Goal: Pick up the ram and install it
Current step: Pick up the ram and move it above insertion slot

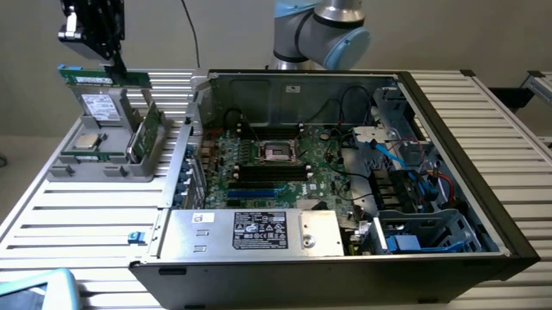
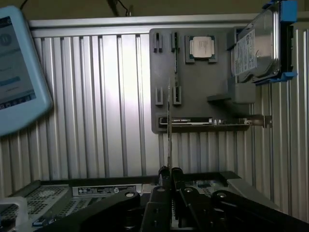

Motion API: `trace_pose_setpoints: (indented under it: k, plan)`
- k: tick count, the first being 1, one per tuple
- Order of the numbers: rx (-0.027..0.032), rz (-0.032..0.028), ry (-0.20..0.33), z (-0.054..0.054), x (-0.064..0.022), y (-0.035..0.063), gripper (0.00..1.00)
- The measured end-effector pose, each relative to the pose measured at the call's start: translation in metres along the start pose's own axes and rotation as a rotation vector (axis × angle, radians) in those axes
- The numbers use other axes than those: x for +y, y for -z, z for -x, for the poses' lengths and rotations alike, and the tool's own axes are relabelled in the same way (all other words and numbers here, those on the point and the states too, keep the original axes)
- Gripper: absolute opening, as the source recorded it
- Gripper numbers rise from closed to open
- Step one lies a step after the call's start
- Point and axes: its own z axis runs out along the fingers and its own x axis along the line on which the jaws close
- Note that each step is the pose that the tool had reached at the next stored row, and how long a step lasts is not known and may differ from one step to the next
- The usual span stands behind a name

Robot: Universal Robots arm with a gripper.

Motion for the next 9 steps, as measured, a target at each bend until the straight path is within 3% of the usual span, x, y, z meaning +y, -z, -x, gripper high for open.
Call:
trace_pose_setpoints:
  k: [9]
  plan:
    - [0.0, 0.0001, 0.0, 0.002, -0.0409, 0.0016, 0.13]
